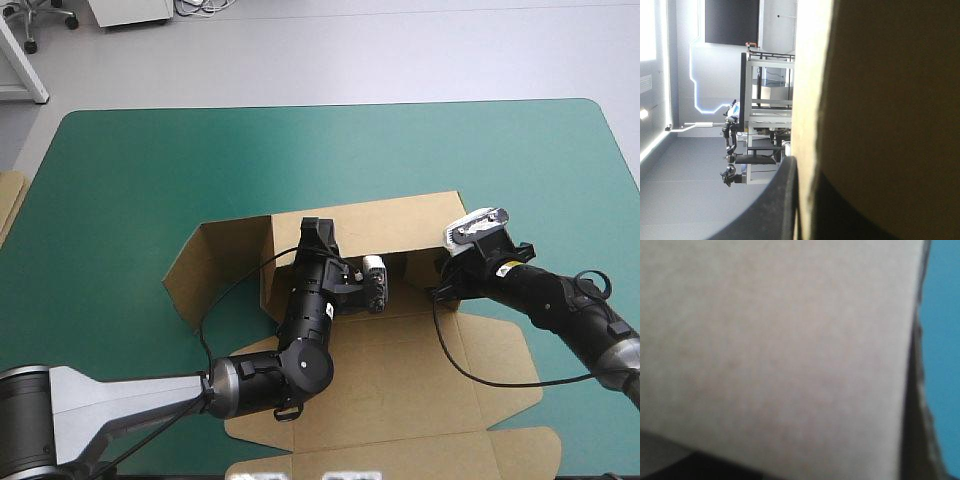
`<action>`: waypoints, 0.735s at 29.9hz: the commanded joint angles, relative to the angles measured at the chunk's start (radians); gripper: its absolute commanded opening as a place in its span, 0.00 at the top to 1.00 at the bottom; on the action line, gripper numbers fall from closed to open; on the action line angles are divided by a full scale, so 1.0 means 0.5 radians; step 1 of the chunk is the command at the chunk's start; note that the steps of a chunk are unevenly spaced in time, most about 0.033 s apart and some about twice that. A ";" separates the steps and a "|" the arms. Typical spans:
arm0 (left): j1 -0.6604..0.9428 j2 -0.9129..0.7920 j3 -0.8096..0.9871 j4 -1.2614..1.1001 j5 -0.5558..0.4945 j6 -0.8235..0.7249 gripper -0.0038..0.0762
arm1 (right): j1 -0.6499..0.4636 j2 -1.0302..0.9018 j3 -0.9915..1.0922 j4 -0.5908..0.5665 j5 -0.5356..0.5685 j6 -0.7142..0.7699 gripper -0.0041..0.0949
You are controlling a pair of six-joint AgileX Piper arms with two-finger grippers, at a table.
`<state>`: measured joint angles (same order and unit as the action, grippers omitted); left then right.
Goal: Fold the box
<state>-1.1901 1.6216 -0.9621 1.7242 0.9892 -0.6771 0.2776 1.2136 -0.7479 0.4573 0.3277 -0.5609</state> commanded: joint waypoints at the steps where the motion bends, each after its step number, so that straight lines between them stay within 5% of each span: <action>1: -0.014 -0.080 -0.041 0.179 -0.024 -0.051 0.96 | 0.024 -0.039 -0.043 0.076 -0.060 0.014 0.83; 4: -0.014 -0.080 -0.041 0.186 -0.020 -0.051 0.96 | 0.024 -0.039 -0.043 0.076 -0.075 0.041 0.98; 11: -0.014 -0.080 -0.041 0.190 -0.004 -0.100 0.95 | 0.024 -0.035 -0.043 0.076 -0.116 0.156 0.98; 22: -0.161 -0.080 -0.091 -0.024 0.210 0.029 0.57 | 0.024 0.010 -0.043 0.076 -0.243 0.256 0.98</action>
<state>-1.2449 1.6204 -0.9646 1.7078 1.0250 -0.6995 0.2861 1.2297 -0.7437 0.4527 0.2655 -0.4653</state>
